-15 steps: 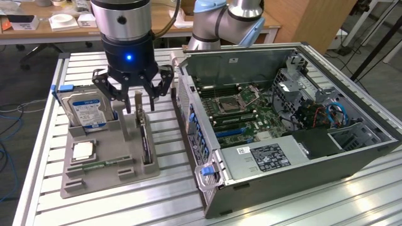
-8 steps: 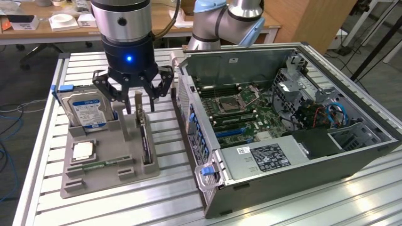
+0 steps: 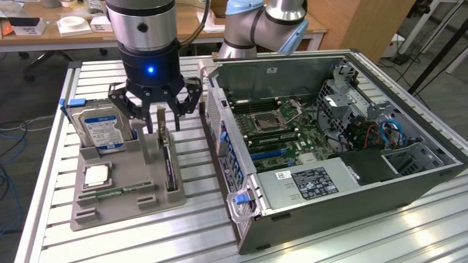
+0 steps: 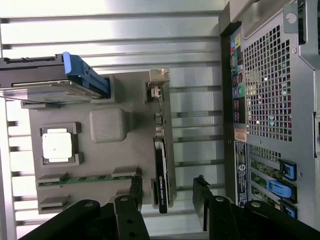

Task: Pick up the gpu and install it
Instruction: 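Pick up the gpu and move the gpu toward the slot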

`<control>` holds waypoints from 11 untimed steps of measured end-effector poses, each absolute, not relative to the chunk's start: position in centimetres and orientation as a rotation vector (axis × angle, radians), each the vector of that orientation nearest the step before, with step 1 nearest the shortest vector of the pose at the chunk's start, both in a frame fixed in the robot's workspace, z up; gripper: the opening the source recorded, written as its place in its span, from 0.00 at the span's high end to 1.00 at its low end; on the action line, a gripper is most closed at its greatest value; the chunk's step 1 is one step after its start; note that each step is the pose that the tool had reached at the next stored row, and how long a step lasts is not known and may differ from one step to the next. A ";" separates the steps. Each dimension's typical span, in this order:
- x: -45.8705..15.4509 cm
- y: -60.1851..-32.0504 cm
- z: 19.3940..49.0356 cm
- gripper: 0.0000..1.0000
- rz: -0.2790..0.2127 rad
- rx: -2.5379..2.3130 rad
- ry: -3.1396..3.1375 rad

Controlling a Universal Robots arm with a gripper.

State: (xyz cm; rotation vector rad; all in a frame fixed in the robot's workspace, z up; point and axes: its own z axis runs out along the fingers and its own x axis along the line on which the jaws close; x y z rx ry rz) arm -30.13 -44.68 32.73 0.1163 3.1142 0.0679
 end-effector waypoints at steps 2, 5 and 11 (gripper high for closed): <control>-30.1 -44.7 32.7 0.47 0.068 0.116 3.114; -30.1 -44.7 32.6 0.47 0.068 0.116 3.114; -30.1 -44.7 32.4 0.47 0.068 0.116 3.114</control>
